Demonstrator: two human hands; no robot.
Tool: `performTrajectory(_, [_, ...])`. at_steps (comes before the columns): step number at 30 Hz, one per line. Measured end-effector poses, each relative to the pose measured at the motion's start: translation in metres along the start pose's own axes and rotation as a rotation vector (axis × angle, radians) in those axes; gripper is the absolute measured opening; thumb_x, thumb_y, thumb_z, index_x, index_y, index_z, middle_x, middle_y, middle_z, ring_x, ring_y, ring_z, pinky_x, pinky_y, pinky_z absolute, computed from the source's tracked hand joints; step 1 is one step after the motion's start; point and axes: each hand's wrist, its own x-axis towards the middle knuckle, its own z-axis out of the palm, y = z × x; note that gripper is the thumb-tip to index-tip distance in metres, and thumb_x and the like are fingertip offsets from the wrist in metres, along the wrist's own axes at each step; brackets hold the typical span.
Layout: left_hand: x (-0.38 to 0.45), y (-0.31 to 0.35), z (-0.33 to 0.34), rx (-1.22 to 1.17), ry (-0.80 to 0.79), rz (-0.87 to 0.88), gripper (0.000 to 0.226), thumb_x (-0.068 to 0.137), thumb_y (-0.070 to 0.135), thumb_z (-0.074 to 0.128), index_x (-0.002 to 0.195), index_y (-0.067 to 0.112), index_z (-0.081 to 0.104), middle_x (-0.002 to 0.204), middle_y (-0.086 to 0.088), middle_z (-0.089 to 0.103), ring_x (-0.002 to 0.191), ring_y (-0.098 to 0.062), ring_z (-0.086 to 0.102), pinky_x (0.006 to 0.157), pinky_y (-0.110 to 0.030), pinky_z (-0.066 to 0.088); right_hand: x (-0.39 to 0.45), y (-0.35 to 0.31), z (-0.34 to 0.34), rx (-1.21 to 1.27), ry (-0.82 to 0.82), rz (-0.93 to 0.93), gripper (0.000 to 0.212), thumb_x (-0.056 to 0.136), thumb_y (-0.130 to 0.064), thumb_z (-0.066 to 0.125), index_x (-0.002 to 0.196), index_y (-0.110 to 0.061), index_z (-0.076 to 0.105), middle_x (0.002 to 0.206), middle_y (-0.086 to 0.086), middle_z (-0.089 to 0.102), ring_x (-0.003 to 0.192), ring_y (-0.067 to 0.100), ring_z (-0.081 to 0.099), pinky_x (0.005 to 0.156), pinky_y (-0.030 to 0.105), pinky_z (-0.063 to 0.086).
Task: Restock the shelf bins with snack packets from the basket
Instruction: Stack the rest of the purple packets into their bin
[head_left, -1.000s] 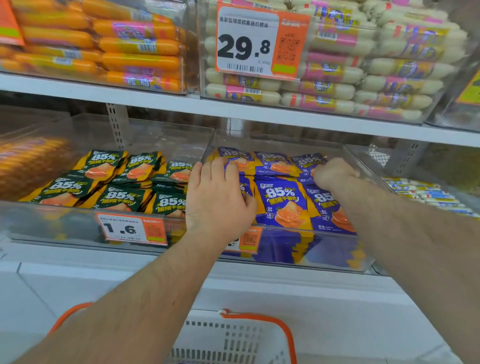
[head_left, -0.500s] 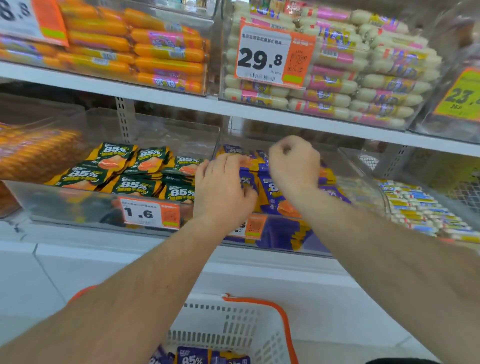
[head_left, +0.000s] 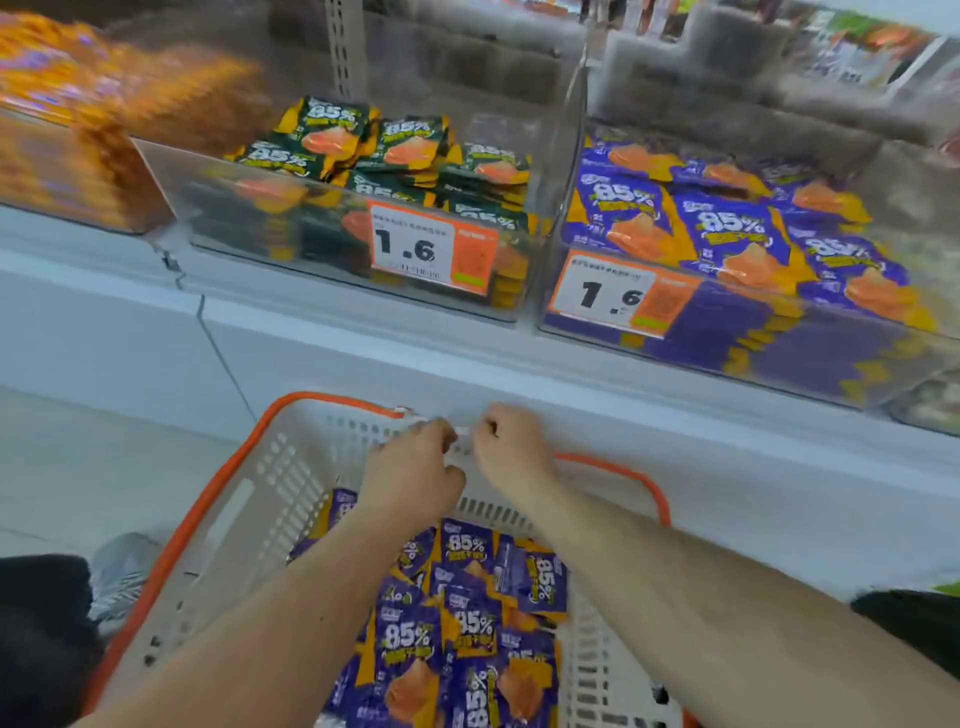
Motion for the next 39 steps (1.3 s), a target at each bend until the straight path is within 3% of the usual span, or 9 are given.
performTrajectory(4, [0.000, -0.034, 0.031, -0.032, -0.277, -0.099, 0.037, 0.090, 0.023, 0.052, 0.127, 0.024, 0.052, 0.123, 0.003, 0.060, 0.103, -0.019, 0.060, 0.089, -0.036, 0.052, -0.005, 0.067, 0.046, -0.017, -0.196, 0.240, 0.042, 0.099, -0.022, 0.044, 0.058, -0.018, 0.037, 0.056, 0.001, 0.038, 0.049, 0.016, 0.036, 0.047, 0.027, 0.024])
performTrajectory(7, [0.001, -0.046, 0.047, -0.046, -0.383, -0.126, 0.031, 0.095, 0.024, 0.049, 0.125, 0.021, 0.052, 0.121, -0.001, 0.060, 0.099, -0.022, 0.060, 0.087, -0.042, 0.054, -0.017, 0.104, 0.068, -0.036, -0.406, 0.385, 0.039, 0.095, -0.013, 0.054, 0.064, -0.021, 0.033, 0.062, 0.002, 0.038, 0.054, 0.016, 0.037, 0.049, 0.025, 0.030])
performTrajectory(14, [0.006, -0.059, 0.067, -0.057, -0.486, -0.178, 0.029, 0.093, 0.020, 0.049, 0.122, 0.023, 0.051, 0.120, -0.002, 0.059, 0.100, -0.022, 0.057, 0.088, -0.041, 0.052, -0.042, 0.131, 0.100, -0.368, -0.798, 0.319, 0.009, 0.086, -0.005, 0.054, 0.085, -0.014, 0.053, 0.079, 0.007, 0.053, 0.067, 0.021, 0.051, 0.059, 0.033, 0.040])
performTrajectory(19, [0.007, -0.062, 0.072, -0.065, -0.514, -0.192, 0.024, 0.091, 0.020, 0.049, 0.114, 0.025, 0.052, 0.115, -0.001, 0.061, 0.097, -0.021, 0.059, 0.088, -0.042, 0.053, -0.044, 0.136, 0.107, -0.386, -0.824, 0.337, 0.029, 0.089, 0.000, 0.053, 0.116, -0.009, 0.056, 0.105, 0.012, 0.064, 0.088, 0.027, 0.061, 0.071, 0.041, 0.052])
performTrajectory(23, [0.006, -0.061, 0.070, -0.070, -0.556, -0.206, 0.031, 0.092, 0.022, 0.049, 0.123, 0.023, 0.052, 0.122, -0.002, 0.058, 0.103, -0.021, 0.057, 0.091, -0.042, 0.052, -0.043, 0.134, 0.098, -0.392, -0.814, 0.333, 0.027, 0.094, -0.004, 0.051, 0.115, -0.004, 0.068, 0.118, 0.018, 0.066, 0.104, 0.032, 0.063, 0.089, 0.047, 0.055])
performTrajectory(27, [0.005, -0.055, 0.059, -0.127, -0.549, -0.223, 0.034, 0.093, 0.021, 0.051, 0.127, 0.020, 0.052, 0.124, -0.003, 0.058, 0.099, -0.019, 0.058, 0.088, -0.037, 0.053, -0.033, 0.112, 0.074, -0.363, -0.726, 0.267, 0.025, 0.092, -0.001, 0.047, 0.081, -0.018, 0.062, 0.086, 0.003, 0.061, 0.080, 0.022, 0.057, 0.058, 0.036, 0.047])
performTrajectory(31, [-0.004, -0.050, 0.046, -0.113, -0.504, -0.253, 0.037, 0.090, 0.029, 0.053, 0.125, 0.018, 0.053, 0.117, -0.003, 0.061, 0.089, -0.021, 0.063, 0.084, -0.042, 0.057, -0.023, 0.079, 0.031, -0.342, -0.592, 0.152, 0.022, 0.093, -0.001, 0.046, 0.097, -0.020, 0.056, 0.102, 0.005, 0.061, 0.089, 0.020, 0.053, 0.066, 0.026, 0.038])
performTrajectory(36, [-0.009, -0.031, 0.026, -0.270, -0.505, -0.203, 0.050, 0.083, 0.036, 0.067, 0.127, 0.017, 0.051, 0.111, 0.001, 0.060, 0.092, -0.015, 0.061, 0.084, -0.035, 0.055, -0.012, 0.039, -0.024, -0.231, -0.407, 0.020, 0.015, 0.097, -0.011, 0.049, 0.105, -0.016, 0.061, 0.109, 0.010, 0.064, 0.103, 0.030, 0.060, 0.086, 0.036, 0.051])
performTrajectory(39, [-0.008, -0.012, 0.000, -0.455, -0.457, -0.077, 0.028, 0.081, 0.023, 0.074, 0.107, 0.017, 0.066, 0.098, -0.003, 0.070, 0.088, -0.013, 0.063, 0.088, -0.040, 0.053, -0.014, 0.006, -0.062, 0.010, -0.273, -0.026, 0.017, 0.094, -0.003, 0.053, 0.104, -0.013, 0.062, 0.109, 0.015, 0.065, 0.099, 0.029, 0.061, 0.081, 0.031, 0.048])
